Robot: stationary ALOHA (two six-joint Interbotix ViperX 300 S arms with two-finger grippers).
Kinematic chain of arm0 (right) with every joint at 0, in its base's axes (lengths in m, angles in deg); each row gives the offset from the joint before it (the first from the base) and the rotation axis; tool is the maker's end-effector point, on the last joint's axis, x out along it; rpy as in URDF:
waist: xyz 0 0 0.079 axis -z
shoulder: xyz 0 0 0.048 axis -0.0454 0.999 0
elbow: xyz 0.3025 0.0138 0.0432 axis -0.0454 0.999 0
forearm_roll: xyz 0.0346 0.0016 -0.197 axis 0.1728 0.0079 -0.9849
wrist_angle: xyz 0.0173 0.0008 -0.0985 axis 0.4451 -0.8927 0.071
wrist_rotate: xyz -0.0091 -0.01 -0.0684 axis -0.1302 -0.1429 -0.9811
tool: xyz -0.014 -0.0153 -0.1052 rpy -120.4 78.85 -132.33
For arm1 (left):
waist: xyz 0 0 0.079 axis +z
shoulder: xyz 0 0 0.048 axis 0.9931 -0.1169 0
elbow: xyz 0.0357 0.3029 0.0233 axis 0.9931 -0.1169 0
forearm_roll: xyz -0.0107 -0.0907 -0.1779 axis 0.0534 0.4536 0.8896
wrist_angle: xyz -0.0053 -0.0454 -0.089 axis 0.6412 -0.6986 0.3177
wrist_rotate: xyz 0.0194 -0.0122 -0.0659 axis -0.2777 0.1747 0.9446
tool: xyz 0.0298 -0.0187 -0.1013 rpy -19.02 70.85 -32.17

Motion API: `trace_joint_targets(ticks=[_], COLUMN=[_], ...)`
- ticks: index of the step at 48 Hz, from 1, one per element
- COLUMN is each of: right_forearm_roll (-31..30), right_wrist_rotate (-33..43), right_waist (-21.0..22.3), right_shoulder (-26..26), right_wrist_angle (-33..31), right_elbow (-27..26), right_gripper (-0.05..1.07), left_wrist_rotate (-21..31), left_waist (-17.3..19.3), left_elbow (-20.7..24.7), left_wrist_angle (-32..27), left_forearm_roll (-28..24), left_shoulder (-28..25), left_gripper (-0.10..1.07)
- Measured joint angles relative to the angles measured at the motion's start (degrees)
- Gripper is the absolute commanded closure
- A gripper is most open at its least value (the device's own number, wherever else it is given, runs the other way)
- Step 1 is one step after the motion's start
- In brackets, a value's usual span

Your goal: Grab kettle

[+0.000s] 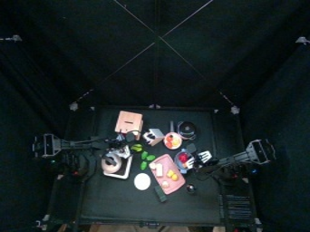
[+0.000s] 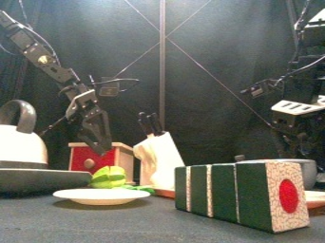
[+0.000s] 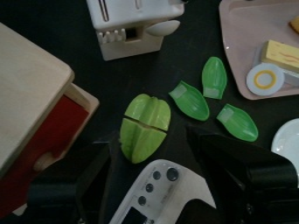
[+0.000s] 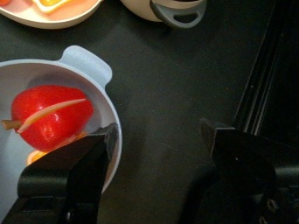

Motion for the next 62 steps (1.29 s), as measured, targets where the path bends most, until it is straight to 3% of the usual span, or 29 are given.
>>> trace_joint_targets(ticks=[8, 24, 36, 43, 62], right_forearm_roll=[-0.09, 0.09, 0.18, 0.18, 0.18], right_wrist_rotate=[0.00, 0.00, 0.00, 0.00, 0.00], right_waist=[0.00, 0.00, 0.00, 0.00, 0.00], right_shoulder=[0.00, 0.00, 0.00, 0.00, 0.00], right_wrist_angle=[0.00, 0.00, 0.00, 0.00, 0.09], right_elbow=[0.00, -0.09, 0.00, -0.09, -0.09], right_gripper=[-0.02, -0.02, -0.02, -0.02, -0.02], left_wrist_rotate=[-0.09, -0.53, -0.70, -0.88, -2.72], left_waist=[-3.78, -17.40, -25.58, -27.25, -27.25], left_elbow=[0.00, 0.97, 0.70, -0.53, -3.87], left_wrist_angle=[-4.92, -27.25, -38.67, -40.43, -41.40], left_forearm_roll=[0.97, 0.62, 0.35, -1.14, -2.90], left_shoulder=[5.98, 19.16, 23.20, 23.20, 23.82], left_gripper=[0.03, 0.03, 0.03, 0.03, 0.04])
